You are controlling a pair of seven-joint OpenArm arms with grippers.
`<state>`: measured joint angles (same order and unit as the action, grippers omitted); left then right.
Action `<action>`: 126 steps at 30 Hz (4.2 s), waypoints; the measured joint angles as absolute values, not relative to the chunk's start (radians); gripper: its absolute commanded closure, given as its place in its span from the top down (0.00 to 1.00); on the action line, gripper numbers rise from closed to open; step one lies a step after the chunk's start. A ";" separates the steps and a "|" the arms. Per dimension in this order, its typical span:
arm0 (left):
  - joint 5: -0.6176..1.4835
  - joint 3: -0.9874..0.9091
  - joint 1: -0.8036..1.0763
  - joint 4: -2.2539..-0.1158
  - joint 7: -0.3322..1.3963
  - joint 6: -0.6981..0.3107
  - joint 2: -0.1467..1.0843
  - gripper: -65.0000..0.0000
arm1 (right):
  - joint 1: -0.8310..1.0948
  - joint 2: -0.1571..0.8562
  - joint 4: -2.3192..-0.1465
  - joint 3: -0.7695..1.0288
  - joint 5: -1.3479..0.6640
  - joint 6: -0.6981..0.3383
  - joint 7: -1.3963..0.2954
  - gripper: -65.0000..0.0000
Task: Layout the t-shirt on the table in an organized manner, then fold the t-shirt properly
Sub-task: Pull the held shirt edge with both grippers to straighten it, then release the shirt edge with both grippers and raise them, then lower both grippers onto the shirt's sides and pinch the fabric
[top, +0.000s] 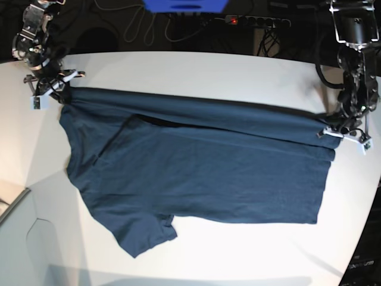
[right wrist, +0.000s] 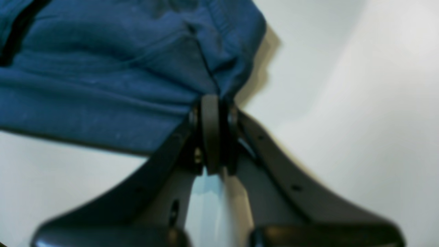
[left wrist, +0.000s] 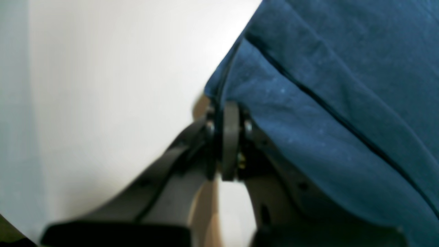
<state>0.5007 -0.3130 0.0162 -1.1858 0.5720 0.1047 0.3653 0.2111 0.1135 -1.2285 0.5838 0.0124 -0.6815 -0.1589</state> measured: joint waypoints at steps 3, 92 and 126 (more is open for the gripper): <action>0.499 -0.313 0.025 -1.186 0.571 0.105 0.366 0.00 | 0.215 0.133 -1.251 0.583 0.019 -0.684 -0.169 0.00; 0.483 -0.512 0.294 -1.703 0.882 0.110 0.249 0.64 | 0.381 0.034 -1.632 0.707 0.022 -0.691 -0.176 0.60; 0.419 -0.244 -0.389 -0.702 0.401 0.109 0.322 0.94 | -0.517 0.249 -0.450 0.503 0.333 -0.627 0.064 0.60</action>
<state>0.4194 -0.2440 -0.3893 -0.7017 0.4007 0.1089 0.3218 -0.5167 0.2493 -0.4496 0.5026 0.3332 -0.6273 0.0639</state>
